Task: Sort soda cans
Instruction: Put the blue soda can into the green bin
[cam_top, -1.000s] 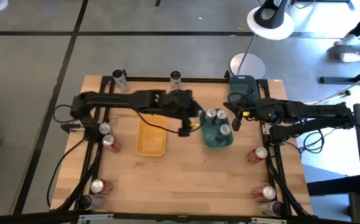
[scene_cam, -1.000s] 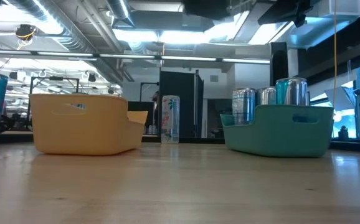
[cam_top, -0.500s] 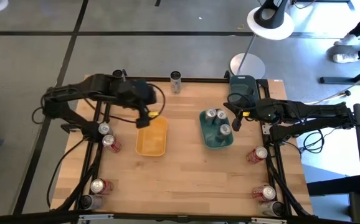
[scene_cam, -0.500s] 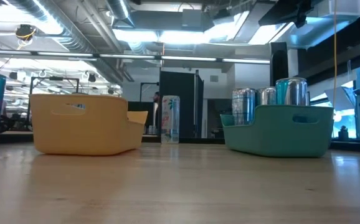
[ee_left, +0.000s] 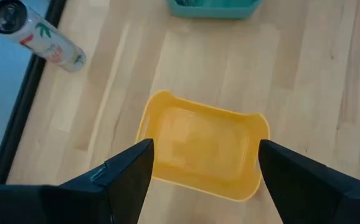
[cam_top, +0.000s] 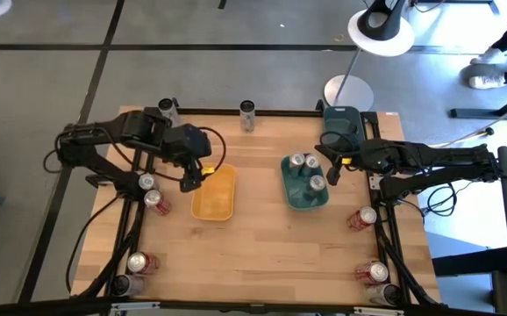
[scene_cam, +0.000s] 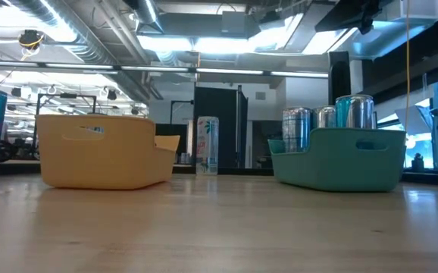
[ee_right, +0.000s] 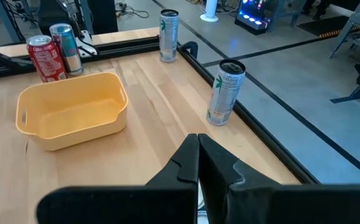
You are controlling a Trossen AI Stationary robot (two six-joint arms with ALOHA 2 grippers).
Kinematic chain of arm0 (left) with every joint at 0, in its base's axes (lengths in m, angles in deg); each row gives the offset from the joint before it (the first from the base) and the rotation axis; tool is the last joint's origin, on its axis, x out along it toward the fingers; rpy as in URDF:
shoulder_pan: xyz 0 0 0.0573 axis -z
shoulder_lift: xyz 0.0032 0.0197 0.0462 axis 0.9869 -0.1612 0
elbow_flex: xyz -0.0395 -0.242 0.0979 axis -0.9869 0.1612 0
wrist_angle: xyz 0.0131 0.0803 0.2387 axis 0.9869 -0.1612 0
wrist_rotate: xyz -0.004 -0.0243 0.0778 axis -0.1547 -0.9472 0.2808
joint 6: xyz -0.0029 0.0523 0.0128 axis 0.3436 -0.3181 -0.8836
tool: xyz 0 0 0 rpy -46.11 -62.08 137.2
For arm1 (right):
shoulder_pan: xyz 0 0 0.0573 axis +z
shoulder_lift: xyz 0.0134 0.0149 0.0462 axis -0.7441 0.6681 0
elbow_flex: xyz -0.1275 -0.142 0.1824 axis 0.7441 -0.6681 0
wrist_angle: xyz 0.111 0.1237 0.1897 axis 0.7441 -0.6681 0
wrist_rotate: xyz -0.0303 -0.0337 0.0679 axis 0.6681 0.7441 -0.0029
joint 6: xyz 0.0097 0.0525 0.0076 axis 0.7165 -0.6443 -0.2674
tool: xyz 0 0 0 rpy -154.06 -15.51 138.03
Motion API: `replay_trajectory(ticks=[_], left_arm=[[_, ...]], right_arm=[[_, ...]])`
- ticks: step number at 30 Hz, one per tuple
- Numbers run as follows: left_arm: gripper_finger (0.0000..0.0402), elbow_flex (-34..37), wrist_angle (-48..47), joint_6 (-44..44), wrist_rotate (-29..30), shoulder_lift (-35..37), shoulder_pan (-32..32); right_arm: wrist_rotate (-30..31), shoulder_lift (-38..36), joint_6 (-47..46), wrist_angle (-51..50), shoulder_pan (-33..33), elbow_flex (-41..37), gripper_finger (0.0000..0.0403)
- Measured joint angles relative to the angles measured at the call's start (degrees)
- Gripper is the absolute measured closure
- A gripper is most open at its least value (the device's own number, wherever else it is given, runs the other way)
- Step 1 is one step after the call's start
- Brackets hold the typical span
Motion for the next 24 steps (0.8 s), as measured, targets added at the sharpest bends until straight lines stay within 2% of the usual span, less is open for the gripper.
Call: replay_trajectory(ticks=[6, 11, 19, 24], left_arm=[[0.0123, 2.2, 1.8, -2.2, 0.3, 0.0, 0.5], [0.0123, 2.2, -0.2, -4.0, 3.1, 0.9, 0.5], [0.0123, 2.2, -5.8, 1.0, 2.7, 2.6, 0.7], [0.0123, 2.2, -1.2, -1.1, 3.2, 1.7, -0.2]], right_arm=[[0.0, 0.0, 0.0, -0.3, 0.0, 0.0, 0.0397], [0.0, 0.0, -1.4, -1.0, 0.0, 0.0, 0.0397], [0.1, 0.1, -1.8, -1.5, 0.0, 0.0, 0.0397], [0.5, 0.1, -1.8, -1.5, 0.0, 0.0, 0.0397]])
